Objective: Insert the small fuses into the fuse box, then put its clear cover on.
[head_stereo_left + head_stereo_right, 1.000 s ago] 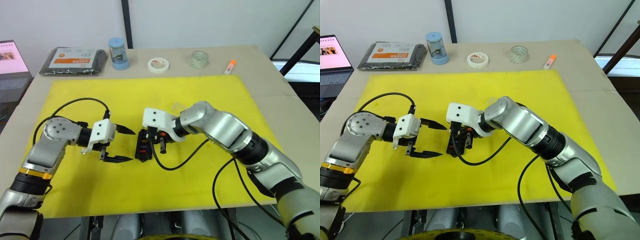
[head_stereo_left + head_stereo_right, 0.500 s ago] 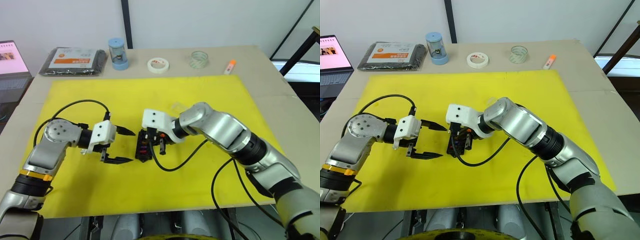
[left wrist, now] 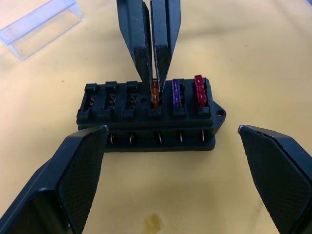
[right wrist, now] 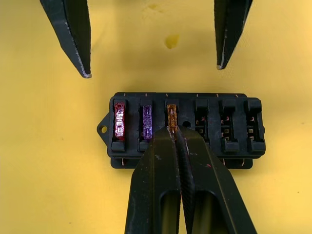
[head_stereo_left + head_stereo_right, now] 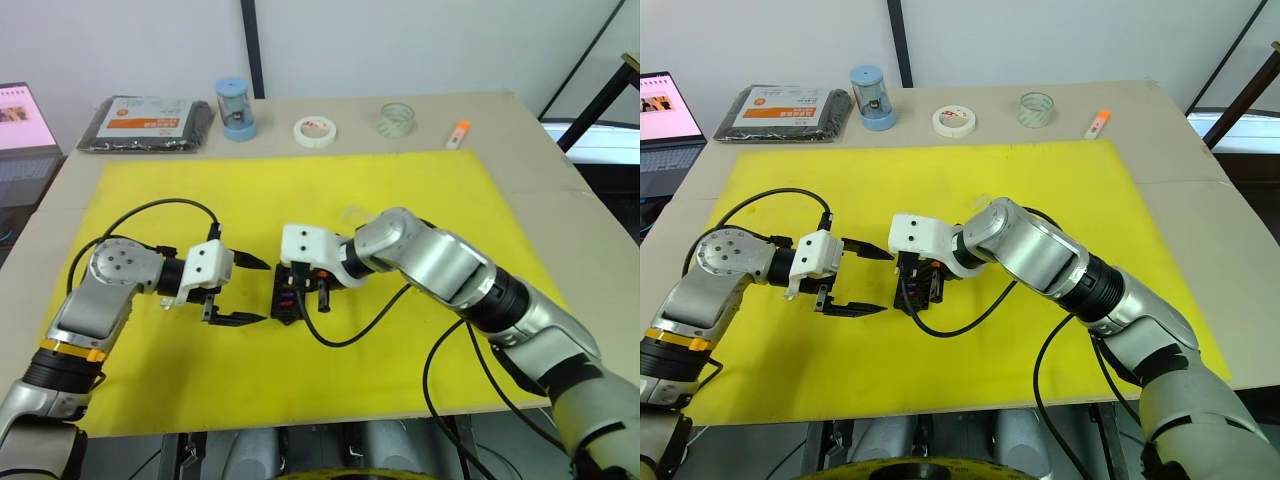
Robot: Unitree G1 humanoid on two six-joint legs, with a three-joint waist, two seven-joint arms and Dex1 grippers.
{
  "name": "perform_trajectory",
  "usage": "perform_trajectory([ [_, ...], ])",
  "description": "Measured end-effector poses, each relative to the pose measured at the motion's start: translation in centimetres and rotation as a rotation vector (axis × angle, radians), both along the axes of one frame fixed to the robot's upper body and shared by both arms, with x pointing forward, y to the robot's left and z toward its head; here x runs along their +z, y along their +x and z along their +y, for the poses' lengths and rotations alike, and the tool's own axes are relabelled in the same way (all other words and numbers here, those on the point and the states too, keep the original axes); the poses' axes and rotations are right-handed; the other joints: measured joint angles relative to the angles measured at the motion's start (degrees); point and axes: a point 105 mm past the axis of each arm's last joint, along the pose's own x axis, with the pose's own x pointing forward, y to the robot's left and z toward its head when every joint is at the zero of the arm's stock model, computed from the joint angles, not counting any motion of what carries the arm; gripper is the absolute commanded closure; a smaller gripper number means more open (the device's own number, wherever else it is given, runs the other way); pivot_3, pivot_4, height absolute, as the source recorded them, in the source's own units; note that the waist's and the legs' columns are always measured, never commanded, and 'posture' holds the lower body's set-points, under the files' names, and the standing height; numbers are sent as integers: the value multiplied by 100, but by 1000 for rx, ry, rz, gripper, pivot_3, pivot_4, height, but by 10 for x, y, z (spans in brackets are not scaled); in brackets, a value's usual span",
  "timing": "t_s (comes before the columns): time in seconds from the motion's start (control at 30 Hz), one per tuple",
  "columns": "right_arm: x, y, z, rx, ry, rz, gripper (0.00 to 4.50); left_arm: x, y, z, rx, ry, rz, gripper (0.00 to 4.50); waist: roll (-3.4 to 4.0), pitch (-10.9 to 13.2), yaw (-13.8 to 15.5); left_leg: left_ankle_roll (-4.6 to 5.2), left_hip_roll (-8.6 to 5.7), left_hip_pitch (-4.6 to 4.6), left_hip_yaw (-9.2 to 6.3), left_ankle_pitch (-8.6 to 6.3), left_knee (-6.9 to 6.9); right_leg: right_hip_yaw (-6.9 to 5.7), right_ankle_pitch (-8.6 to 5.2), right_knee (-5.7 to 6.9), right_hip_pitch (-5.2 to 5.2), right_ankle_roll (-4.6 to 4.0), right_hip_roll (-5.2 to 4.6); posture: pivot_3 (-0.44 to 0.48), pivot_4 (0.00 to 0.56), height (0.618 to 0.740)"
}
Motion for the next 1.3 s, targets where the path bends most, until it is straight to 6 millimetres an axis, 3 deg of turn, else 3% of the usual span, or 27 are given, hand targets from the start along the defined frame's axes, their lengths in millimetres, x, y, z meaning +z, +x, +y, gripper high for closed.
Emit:
perform_trajectory([
  [0.13, -2, 0, 0, 8, -11, 1, 4500, 0, 0, 0, 4, 3, -4, 13, 1, 1, 0, 2, 3, 44, 0, -1, -8, 0, -1, -8, 41, -1, 2, 0, 150, 740],
  [0.43, -2, 1, 0, 14, -15, 11, 4500, -1, -1, -1, 9, 1, -6, 13, 1, 1, 2, 2, 5, 46, -2, -1, -7, 0, -1, -8, 44, -1, 1, 0, 150, 740],
  [0.6, -3, 4, 0, 1, -15, 15, 3119, -1, -1, -1, 9, 1, -6, 0, 2, 1, 2, 2, 5, 44, -2, -1, -7, 0, -1, -8, 43, -1, 1, 0, 150, 740],
  [1.2, 13, 4, -1, -16, 42, 56, 3119, -1, -1, -1, 10, 2, -5, 0, 3, 2, 4, 2, 5, 39, -3, -2, -7, 0, -1, -9, 39, -1, -1, 0, 150, 740],
  [1.3, 19, 4, 1, -15, 78, 55, 3791, -1, -1, -1, 10, 2, -5, 0, 3, 2, 5, 2, 5, 38, -3, -2, -7, 0, -1, -9, 38, -1, -1, 0, 150, 740],
])
